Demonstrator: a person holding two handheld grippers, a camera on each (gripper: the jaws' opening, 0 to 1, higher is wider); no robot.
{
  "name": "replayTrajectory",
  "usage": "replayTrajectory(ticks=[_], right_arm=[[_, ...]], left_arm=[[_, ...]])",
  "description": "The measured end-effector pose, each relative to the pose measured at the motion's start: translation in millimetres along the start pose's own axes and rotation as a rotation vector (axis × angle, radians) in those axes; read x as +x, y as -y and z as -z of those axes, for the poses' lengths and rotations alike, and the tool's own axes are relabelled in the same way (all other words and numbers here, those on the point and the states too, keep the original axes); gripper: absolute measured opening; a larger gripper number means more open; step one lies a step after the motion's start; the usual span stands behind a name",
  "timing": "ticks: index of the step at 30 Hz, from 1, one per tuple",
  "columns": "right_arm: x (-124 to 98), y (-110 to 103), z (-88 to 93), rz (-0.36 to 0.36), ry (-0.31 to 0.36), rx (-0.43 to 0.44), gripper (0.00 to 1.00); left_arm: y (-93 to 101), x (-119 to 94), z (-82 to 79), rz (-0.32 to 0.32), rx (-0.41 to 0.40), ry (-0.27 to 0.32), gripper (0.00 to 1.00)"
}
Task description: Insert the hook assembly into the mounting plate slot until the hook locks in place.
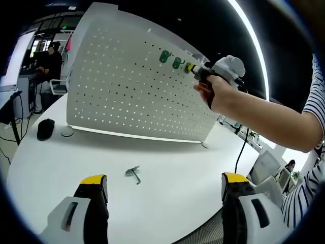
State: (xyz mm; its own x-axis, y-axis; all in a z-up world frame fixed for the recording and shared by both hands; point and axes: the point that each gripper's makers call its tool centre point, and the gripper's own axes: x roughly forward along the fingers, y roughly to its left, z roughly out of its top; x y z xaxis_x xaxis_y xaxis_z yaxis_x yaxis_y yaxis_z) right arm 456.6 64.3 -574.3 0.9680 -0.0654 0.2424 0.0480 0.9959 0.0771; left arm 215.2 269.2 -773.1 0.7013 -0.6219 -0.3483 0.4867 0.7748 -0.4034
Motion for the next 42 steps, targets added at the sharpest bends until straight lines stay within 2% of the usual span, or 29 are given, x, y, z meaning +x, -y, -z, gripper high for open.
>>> replayTrajectory(ticks=[3,5,8,10,12,14,15,17,18,22,24,31,33,34,36,41,42], right_arm=[[1.6,0.7,4.8,0.007,-0.015,-0.015,0.0],[1.8,0.9,7.2,0.012,-0.047,-0.069,0.0],[2.3,2.5,7.1,0.002,-0.055,-0.05,0.0],[1.7,2.5,7.4,-0.01,-0.071,-0.106,0.0],[1.8,1.6,7.2,-0.022,-0.084,-0.127,0.01],[0.3,0.8,9.6,-0.037,-0.12,-0.175,0.02],[-1.8,0.4,15.4,-0.035,-0.162,-0.142,0.06],[-1.2,-0.7,9.6,-0.035,-0.133,-0.044,0.17],[-2.4,-0.1,8.6,-0.031,-0.136,-0.023,0.21],[-7.8,-4.9,-1.8,-0.066,-0.123,-0.082,0.22],[-11.6,-7.7,-9.4,-0.085,-0.103,-0.133,0.19],[-29.1,-8.7,-21.0,-0.128,-0.122,-0.14,0.23],[-35.6,-6.5,-23.1,-0.15,-0.133,-0.142,0.21],[-40.2,-8.1,-23.4,-0.181,-0.148,-0.112,0.2],[-46.1,-6.0,-29.6,-0.205,-0.135,-0.112,0.2],[-61.0,5.1,-24.5,-0.228,-0.191,-0.191,0.25],[-66.8,10.5,-20.7,-0.228,-0.215,-0.239,0.25]], left_arm=[[0.3,0.3,0.6,0.001,0.004,-0.003,0.95],[0.2,1.1,0.0,-0.001,-0.01,-0.002,0.96],[-0.6,1.2,1.6,-0.004,-0.007,-0.01,0.95],[-0.1,0.8,1.2,-0.003,-0.004,-0.007,0.95],[0.0,0.8,1.2,-0.002,-0.005,-0.006,0.95],[-0.1,0.4,1.7,-0.003,-0.004,-0.009,0.95],[0.2,0.2,1.1,-0.001,-0.006,-0.006,0.95],[1.2,-1.2,-3.5,0.005,-0.018,0.02,0.95],[0.6,-1.4,-3.1,0.003,-0.017,0.019,0.96],[0.4,-1.7,-2.3,0.001,-0.007,0.015,0.95],[1.0,-2.0,-2.8,0.002,-0.006,0.019,0.95],[0.3,-2.1,-1.7,0.002,-0.003,0.016,0.96],[0.6,-2.3,-1.4,0.005,-0.006,0.014,0.97],[0.2,-2.8,-0.4,0.005,-0.021,0.009,0.98],[-2.0,-3.3,0.7,-0.001,-0.028,0.002,1.0],[-3.9,-4.1,-0.2,-0.001,-0.046,0.008,0.99],[-4.1,-4.0,0.4,-0.002,-0.046,0.005,0.99]])
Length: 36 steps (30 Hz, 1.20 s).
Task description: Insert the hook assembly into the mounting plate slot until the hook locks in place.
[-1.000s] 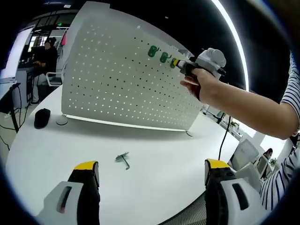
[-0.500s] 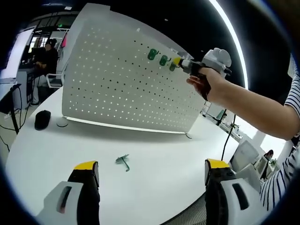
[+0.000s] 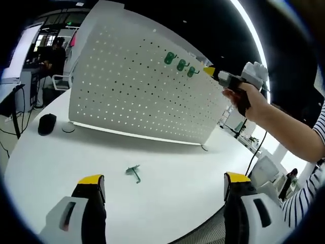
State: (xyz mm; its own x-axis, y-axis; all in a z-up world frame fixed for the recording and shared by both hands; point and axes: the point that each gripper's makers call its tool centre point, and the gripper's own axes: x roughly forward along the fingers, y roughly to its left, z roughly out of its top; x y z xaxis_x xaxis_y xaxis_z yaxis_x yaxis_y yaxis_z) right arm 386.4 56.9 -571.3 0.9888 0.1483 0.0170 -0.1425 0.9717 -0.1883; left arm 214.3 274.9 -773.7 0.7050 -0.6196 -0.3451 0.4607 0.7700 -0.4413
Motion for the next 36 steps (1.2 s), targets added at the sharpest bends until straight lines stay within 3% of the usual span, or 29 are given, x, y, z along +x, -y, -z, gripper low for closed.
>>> replayTrajectory(ticks=[5,11,16,18,22,26,31,36], right_arm=[[-19.2,2.7,22.3,-0.009,-0.067,-0.005,0.34],[-41.3,-3.3,50.7,-0.068,-0.139,-0.097,0.38],[-60.5,-6.9,70.8,-0.108,-0.183,-0.048,0.41],[-67.9,-10.3,79.6,-0.119,-0.204,-0.056,0.43],[-80.6,-18.8,94.5,-0.149,-0.241,-0.103,0.45],[-88.4,-26.9,106.9,-0.162,-0.274,-0.075,0.53],[-101.9,-35.6,119.5,-0.186,-0.302,-0.108,0.5],[-118.4,-42.3,132.6,-0.198,-0.33,-0.081,0.5]], left_arm=[[3.2,1.3,3.9,0.004,0.024,-0.024,1.0],[2.1,1.5,9.4,0.001,0.033,-0.053,0.99],[1.2,0.6,9.6,-0.003,0.034,-0.054,0.97],[1.4,-2.4,2.6,-0.007,0.057,-0.015,0.94],[1.0,-1.0,5.2,-0.009,0.049,-0.029,1.0],[3.5,0.4,8.1,-0.003,0.065,-0.043,1.0],[5.2,1.4,11.2,0.002,0.087,-0.058,1.0],[6.4,1.8,13.3,0.008,0.096,-0.07,1.0]])
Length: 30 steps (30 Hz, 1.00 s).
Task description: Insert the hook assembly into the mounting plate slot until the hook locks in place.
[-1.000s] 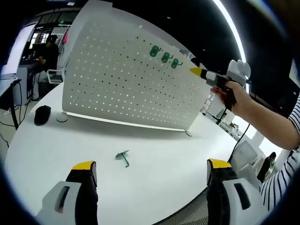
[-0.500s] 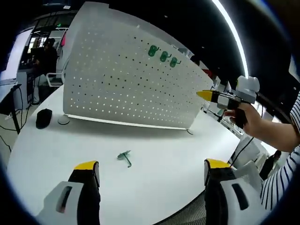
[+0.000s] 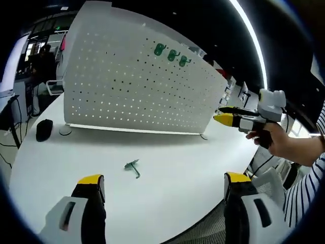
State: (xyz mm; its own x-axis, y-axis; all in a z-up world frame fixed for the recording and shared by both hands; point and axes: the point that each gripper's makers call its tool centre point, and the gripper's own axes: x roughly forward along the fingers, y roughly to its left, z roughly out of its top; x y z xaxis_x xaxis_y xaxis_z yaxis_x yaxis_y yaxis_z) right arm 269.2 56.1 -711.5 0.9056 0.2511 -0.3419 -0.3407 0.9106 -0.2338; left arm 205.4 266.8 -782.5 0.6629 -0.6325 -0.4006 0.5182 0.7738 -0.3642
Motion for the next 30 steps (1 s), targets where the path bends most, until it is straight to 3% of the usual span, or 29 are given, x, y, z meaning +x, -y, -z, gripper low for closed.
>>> replayTrajectory(ticks=[17,30], right_arm=[[-29.5,-43.0,58.3,-0.087,-0.123,0.002,0.49],[-37.8,-64.3,73.8,-0.15,-0.148,-0.022,0.46]], left_arm=[[0.6,-0.1,2.3,0.002,0.012,-0.011,1.0],[0.7,2.4,8.8,-0.006,0.033,-0.049,1.0]])
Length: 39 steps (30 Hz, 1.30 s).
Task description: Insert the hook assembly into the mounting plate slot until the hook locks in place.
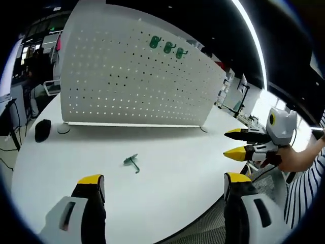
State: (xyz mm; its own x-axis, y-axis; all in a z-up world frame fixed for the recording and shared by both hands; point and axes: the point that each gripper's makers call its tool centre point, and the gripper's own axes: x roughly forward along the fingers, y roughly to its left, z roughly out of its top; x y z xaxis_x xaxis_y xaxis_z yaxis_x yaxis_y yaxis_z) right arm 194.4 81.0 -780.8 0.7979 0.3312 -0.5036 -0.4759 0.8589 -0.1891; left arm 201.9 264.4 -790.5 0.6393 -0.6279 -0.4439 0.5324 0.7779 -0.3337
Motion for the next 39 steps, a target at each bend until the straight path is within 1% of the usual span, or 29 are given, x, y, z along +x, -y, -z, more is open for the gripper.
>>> replayTrajectory(ticks=[4,8,10,11,18,22,23,24,25,30,33,36,38,39], right_arm=[[4.4,-13.4,9.2,-0.044,-0.026,0.01,0.46],[11.3,-24.8,12.7,-0.083,-0.039,-0.007,0.42],[17.0,-32.1,14.0,-0.116,-0.05,-0.004,0.42],[20.9,-40.0,14.0,-0.155,-0.049,0.018,0.42],[47.9,-57.8,19.6,-0.228,-0.088,0.028,0.38],[68.0,-66.8,16.3,-0.265,-0.092,0.041,0.34],[69.9,-68.1,15.8,-0.27,-0.093,0.041,0.33],[78.9,-73.9,12.7,-0.291,-0.092,0.04,0.32],[81.0,-75.1,12.0,-0.294,-0.092,0.039,0.31],[110.1,-90.6,-1.2,-0.329,-0.097,0.045,0.27],[125.8,-99.6,-7.8,-0.343,-0.102,0.042,0.25],[141.3,-105.7,-12.1,-0.341,-0.105,0.011,0.22],[150.0,-108.3,-12.8,-0.34,-0.12,0.007,0.2],[158.1,-109.3,-13.5,-0.336,-0.13,0.006,0.19]], left_arm=[[-3.6,-0.1,1.8,-0.014,-0.006,-0.01,0.99],[-5.3,-0.5,1.8,-0.02,-0.017,-0.01,0.99],[-6.5,0.0,2.9,-0.024,-0.02,-0.016,0.99],[-7.1,0.4,3.5,-0.026,-0.023,-0.019,0.99],[-10.6,-0.6,4.9,-0.042,-0.032,-0.024,0.98],[-13.4,-0.6,5.7,-0.052,-0.043,-0.028,0.98],[-13.3,-0.7,5.8,-0.053,-0.043,-0.029,0.98],[-13.3,-0.6,5.7,-0.053,-0.042,-0.028,0.98],[-13.2,-0.6,5.8,-0.053,-0.041,-0.029,0.98],[-16.6,-1.1,6.2,-0.071,-0.039,-0.03,0.96],[-17.6,-1.7,5.9,-0.075,-0.046,-0.028,0.96],[-18.3,-2.3,5.0,-0.077,-0.052,-0.022,0.95],[-18.8,-2.4,4.7,-0.079,-0.053,-0.02,0.95],[-18.8,-2.5,4.6,-0.078,-0.054,-0.02,0.95]])
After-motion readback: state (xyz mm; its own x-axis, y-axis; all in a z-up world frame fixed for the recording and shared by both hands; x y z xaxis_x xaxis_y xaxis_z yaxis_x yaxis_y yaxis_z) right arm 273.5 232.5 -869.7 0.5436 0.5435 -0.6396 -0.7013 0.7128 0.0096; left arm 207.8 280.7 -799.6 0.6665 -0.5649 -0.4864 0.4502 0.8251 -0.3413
